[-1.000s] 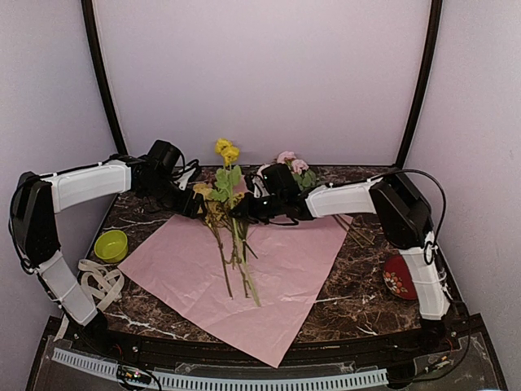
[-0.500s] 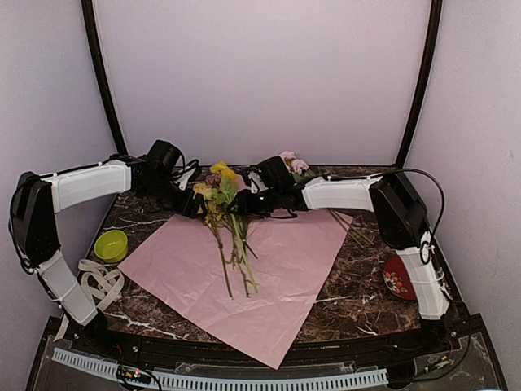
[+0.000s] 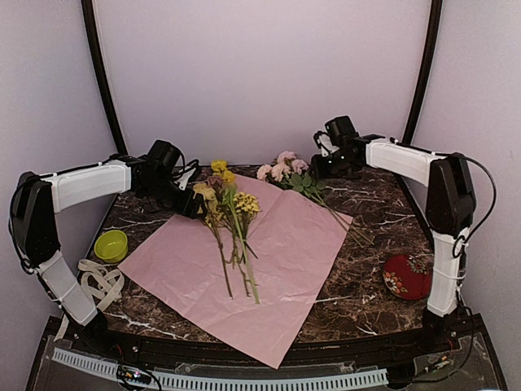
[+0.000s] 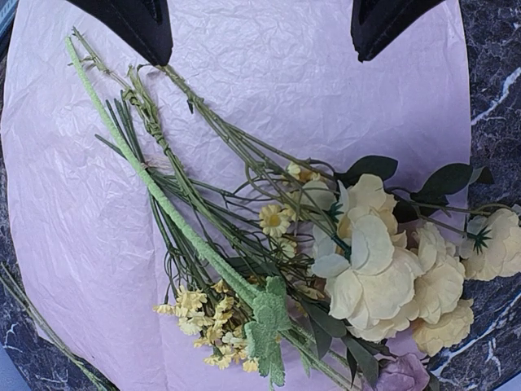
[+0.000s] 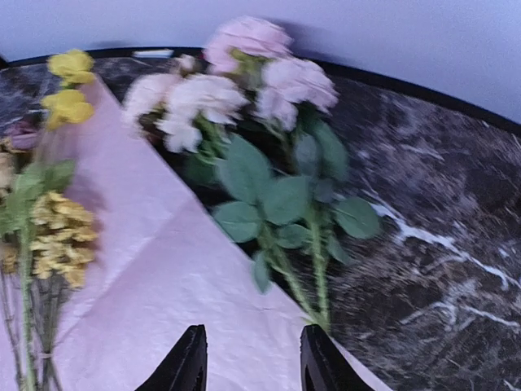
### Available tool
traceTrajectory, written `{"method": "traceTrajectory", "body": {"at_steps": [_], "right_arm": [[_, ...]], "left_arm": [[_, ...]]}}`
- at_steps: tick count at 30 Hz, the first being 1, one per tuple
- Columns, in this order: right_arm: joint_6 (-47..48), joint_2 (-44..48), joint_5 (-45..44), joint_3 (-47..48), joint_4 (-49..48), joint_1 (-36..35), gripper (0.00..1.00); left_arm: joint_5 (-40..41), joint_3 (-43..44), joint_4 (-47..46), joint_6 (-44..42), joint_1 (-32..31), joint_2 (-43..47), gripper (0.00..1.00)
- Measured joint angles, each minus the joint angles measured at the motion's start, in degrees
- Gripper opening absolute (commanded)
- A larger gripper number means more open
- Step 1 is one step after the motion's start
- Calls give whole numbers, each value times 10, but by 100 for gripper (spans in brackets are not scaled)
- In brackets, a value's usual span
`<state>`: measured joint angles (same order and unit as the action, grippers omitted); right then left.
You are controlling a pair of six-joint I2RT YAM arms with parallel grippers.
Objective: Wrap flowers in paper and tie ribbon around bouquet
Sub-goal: Place the fake flower on the flattened wrapping paper, then adjust the fake flower at the center of the board.
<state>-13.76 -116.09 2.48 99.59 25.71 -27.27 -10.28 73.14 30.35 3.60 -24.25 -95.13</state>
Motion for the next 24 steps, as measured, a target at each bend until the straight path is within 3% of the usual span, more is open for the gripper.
{"method": "traceTrajectory", "body": {"at_steps": [4, 12, 18, 24], "right_arm": [[53, -45, -56, 21, 79, 35, 40], [121, -118, -115, 46, 185, 39, 34], [140, -124, -119, 62, 205, 42, 24], [144, -151, -125, 70, 208, 47, 23]], "left_arm": [[0, 0, 0, 0, 0, 0, 78], [0, 0, 0, 0, 0, 0, 78], [0, 0, 0, 0, 0, 0, 78], [0, 0, 0, -1, 0, 0, 78]]}}
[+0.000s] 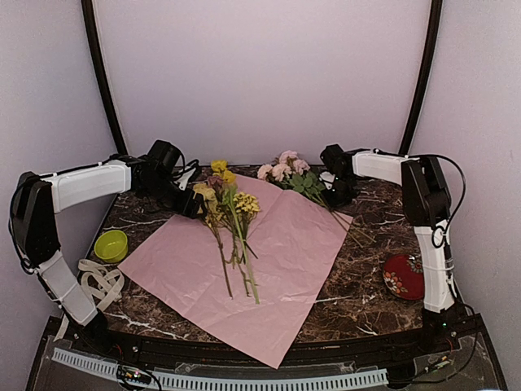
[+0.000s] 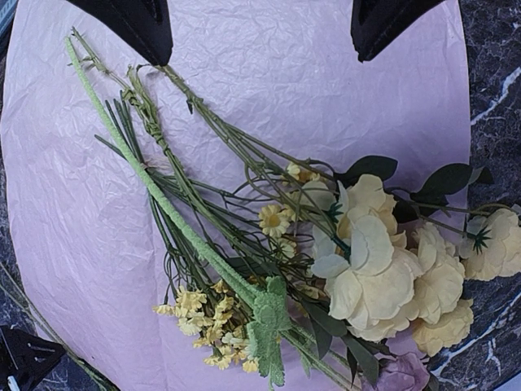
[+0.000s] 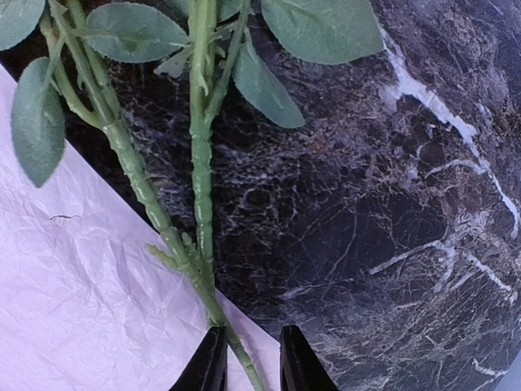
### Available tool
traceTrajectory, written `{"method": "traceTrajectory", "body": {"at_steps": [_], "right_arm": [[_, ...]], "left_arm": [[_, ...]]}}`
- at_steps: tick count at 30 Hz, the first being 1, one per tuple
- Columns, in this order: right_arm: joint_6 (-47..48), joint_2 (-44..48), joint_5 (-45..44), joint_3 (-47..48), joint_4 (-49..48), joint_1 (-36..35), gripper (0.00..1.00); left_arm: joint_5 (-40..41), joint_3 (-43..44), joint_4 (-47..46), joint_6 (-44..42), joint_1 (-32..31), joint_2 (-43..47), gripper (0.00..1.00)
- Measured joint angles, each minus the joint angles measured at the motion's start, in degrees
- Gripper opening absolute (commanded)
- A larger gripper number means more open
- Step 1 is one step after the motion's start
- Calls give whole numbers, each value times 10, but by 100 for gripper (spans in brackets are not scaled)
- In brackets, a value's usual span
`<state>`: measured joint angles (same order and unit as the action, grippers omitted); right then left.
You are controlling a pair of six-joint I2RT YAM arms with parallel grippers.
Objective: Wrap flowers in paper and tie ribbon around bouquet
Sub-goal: Adjust the fake flower at the center of the board.
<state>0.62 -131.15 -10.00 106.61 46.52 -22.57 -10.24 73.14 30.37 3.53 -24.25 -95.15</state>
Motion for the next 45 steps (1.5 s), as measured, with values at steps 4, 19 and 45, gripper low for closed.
{"method": "traceTrajectory", "body": {"at_steps": [4, 19, 45], "right_arm": [[3, 0, -3, 5, 2, 1, 22], [-5, 3, -6, -7, -3, 43, 23], [6, 28, 92, -55, 1, 63, 7]], "left_arm": [[0, 0, 0, -1, 0, 0, 78], [0, 0, 0, -1, 0, 0, 78], [0, 0, 2, -2, 0, 0, 78]]}}
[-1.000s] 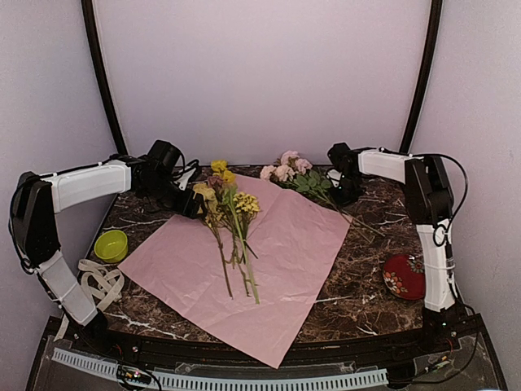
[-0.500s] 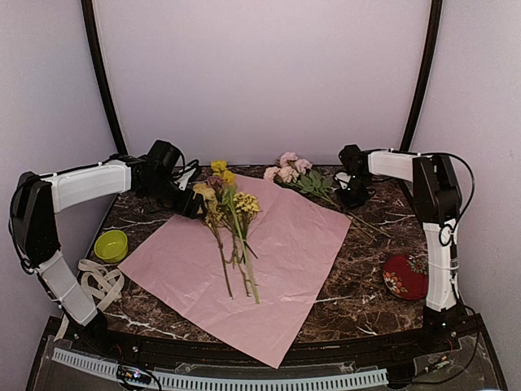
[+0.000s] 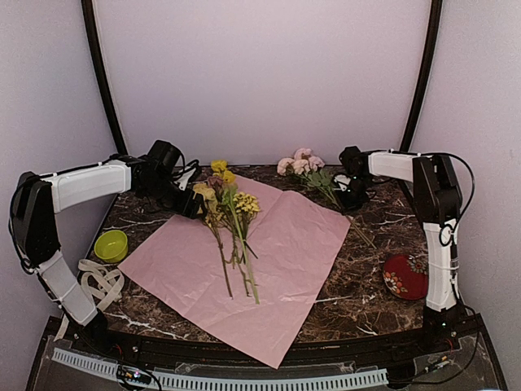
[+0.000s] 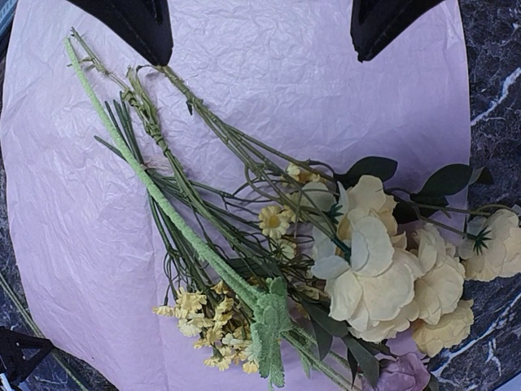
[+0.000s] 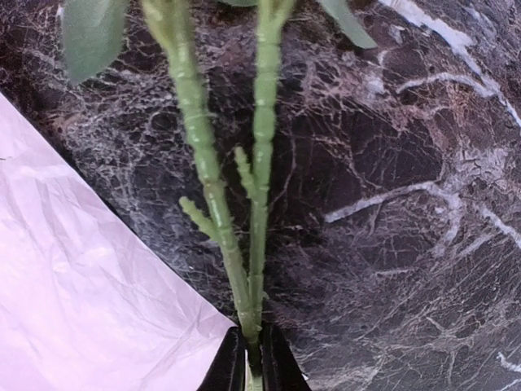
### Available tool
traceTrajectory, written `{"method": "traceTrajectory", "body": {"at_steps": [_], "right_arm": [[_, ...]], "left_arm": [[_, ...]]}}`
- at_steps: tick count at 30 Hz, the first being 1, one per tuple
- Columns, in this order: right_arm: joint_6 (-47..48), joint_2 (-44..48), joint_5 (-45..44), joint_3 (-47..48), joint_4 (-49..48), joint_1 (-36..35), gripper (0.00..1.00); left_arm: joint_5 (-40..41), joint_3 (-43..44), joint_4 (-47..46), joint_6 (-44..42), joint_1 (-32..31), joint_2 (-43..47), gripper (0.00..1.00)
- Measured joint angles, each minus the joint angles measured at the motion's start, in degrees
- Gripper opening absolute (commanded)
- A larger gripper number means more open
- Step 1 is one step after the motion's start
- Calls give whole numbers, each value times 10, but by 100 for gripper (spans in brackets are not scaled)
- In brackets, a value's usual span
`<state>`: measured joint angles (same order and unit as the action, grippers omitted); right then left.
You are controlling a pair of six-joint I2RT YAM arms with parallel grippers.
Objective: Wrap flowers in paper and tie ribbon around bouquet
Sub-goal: Adjust the fake flower at the center of the board, then pick up the fake flower from the center of the board.
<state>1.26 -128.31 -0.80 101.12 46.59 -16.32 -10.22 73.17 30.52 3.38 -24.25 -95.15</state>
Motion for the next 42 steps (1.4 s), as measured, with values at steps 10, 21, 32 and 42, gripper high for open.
{"method": "traceTrajectory", "body": {"at_steps": [10, 21, 32, 42], "right_arm": [[-10, 28, -2, -14, 19, 2, 6], [-57, 102, -2, -127, 42, 2, 20], [-60, 115, 2, -95, 37, 2, 22], [-51, 50, 21, 3, -20, 2, 27]], "left_arm": [[0, 0, 0, 0, 0, 0, 77], [-1, 0, 0, 0, 0, 0, 78], [-2, 0, 0, 0, 0, 0, 78], [-2, 0, 0, 0, 0, 0, 78]]}}
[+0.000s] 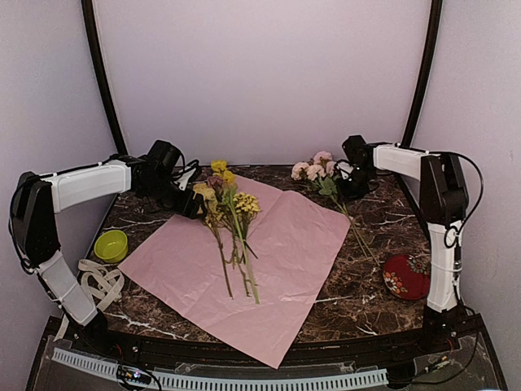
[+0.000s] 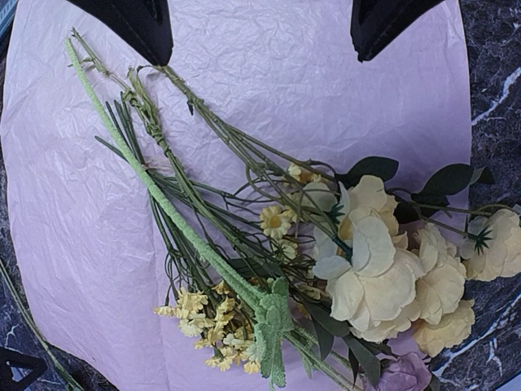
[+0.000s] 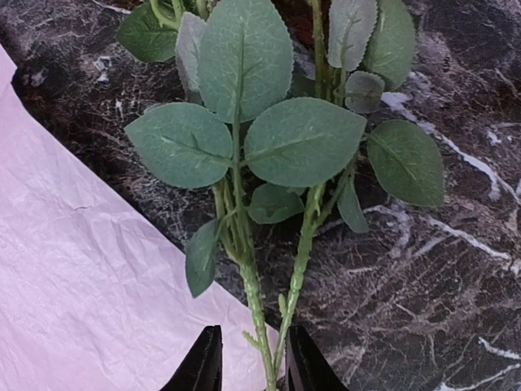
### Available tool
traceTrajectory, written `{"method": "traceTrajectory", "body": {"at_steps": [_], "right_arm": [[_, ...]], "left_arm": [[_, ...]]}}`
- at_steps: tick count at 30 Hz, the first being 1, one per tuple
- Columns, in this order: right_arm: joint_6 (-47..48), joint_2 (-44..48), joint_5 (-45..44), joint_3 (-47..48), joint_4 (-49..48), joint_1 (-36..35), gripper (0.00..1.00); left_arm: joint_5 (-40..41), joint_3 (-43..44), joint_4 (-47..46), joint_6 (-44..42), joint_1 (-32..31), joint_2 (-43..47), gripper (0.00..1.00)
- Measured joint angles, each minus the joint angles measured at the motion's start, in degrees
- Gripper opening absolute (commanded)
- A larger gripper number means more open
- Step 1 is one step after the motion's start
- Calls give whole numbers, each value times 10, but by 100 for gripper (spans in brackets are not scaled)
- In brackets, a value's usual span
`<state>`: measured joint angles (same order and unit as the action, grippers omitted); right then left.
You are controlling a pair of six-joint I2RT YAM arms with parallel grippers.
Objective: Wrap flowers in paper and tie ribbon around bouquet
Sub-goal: Pick up the fake flower from the center of the board.
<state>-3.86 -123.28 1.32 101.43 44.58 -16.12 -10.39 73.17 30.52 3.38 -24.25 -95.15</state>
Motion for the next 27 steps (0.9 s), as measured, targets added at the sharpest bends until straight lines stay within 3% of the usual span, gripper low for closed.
{"method": "traceTrajectory", "body": {"at_steps": [10, 14, 22, 27], "right_arm": [[5, -86, 16, 55, -2, 0, 15], [7, -88, 17, 55, -3, 0, 0], [6, -79, -5, 56, 1, 0, 0], [-4, -1, -26, 46, 1, -1, 0]], "left_arm": [[0, 0, 0, 0, 0, 0, 78], [0, 0, 0, 0, 0, 0, 78], [-1, 0, 0, 0, 0, 0, 78], [-2, 0, 0, 0, 0, -1, 78]]}}
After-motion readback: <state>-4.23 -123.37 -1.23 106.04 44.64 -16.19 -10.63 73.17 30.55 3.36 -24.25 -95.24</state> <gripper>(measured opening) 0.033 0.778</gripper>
